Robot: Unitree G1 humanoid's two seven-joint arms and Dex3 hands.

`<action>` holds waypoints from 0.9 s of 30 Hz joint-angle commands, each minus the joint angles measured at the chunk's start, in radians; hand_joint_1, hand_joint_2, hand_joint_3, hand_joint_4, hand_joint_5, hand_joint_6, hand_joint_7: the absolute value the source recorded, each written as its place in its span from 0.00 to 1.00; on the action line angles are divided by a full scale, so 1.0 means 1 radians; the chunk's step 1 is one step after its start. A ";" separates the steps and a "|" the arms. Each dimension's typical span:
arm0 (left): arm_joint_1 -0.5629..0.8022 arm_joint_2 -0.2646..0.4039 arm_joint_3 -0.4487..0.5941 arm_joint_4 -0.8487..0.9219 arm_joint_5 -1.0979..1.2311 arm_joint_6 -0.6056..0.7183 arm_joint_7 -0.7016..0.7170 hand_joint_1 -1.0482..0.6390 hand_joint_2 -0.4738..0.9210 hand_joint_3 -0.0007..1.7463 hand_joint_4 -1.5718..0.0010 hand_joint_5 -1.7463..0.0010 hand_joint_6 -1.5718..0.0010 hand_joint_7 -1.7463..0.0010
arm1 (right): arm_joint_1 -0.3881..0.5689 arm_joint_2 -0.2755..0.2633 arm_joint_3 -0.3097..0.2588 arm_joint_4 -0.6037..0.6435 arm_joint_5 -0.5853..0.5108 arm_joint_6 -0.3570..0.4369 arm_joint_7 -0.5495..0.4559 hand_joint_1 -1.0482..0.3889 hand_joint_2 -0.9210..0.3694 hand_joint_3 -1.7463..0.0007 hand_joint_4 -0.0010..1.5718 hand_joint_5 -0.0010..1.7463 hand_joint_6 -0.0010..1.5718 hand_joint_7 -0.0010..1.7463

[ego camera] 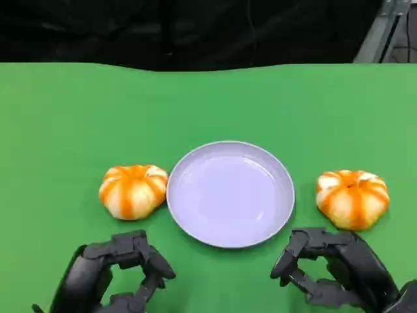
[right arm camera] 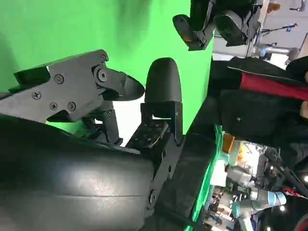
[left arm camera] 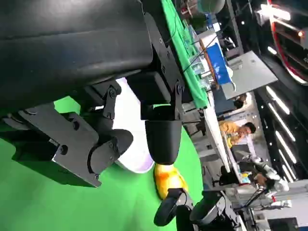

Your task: Grasp the bread from the table and place it into the plate.

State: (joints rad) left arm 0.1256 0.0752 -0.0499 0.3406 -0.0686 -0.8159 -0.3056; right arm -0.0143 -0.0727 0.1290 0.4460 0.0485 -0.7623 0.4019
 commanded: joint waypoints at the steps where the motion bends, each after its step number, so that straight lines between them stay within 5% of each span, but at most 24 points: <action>1: 0.003 0.017 0.005 -0.006 -0.001 -0.001 -0.001 0.67 0.77 0.56 0.49 0.17 0.42 0.37 | 0.002 -0.007 -0.001 -0.011 0.002 -0.003 -0.004 0.68 0.12 0.61 0.50 0.84 0.55 0.59; 27: 0.004 0.010 0.015 -0.003 0.030 -0.015 0.028 0.67 0.76 0.57 0.48 0.20 0.42 0.37 | 0.002 -0.008 -0.003 -0.003 0.000 -0.007 -0.002 0.67 0.14 0.58 0.49 0.84 0.55 0.60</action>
State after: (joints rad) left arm 0.1261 0.0748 -0.0453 0.3363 -0.0463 -0.8166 -0.2928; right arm -0.0143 -0.0727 0.1294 0.4466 0.0491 -0.7624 0.4056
